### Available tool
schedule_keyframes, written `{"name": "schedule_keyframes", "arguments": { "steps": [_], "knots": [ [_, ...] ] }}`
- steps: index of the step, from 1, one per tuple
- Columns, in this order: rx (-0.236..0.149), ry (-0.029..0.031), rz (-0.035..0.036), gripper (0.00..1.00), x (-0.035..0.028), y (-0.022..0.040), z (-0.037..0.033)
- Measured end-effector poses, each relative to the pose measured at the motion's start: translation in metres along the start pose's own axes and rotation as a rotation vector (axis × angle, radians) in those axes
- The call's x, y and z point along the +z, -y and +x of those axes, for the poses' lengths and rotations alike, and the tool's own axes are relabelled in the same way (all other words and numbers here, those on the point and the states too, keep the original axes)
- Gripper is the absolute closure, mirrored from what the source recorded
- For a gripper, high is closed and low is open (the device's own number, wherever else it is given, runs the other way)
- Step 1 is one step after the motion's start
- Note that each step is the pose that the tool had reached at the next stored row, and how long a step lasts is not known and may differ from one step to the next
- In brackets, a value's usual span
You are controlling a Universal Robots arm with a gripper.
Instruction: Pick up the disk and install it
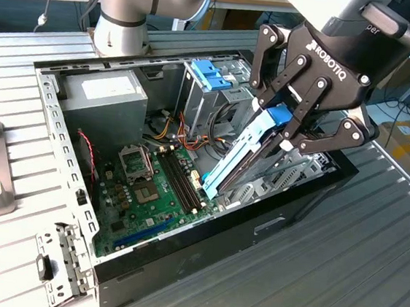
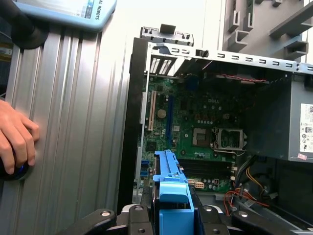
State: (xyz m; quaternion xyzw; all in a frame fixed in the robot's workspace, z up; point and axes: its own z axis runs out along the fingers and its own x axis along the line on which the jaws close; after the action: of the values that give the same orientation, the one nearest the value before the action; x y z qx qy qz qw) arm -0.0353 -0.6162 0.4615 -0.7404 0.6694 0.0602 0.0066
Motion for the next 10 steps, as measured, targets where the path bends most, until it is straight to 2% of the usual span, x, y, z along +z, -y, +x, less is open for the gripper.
{"name": "schedule_keyframes", "arguments": {
  "steps": [6, 10],
  "knots": [
    [0.0, -0.0001, 0.0, 0.63, 0.0002, 0.0034, 0.0004],
    [0.0, 0.0, 0.0, 0.63, -0.0001, 0.008, 0.0008]
  ]
}}
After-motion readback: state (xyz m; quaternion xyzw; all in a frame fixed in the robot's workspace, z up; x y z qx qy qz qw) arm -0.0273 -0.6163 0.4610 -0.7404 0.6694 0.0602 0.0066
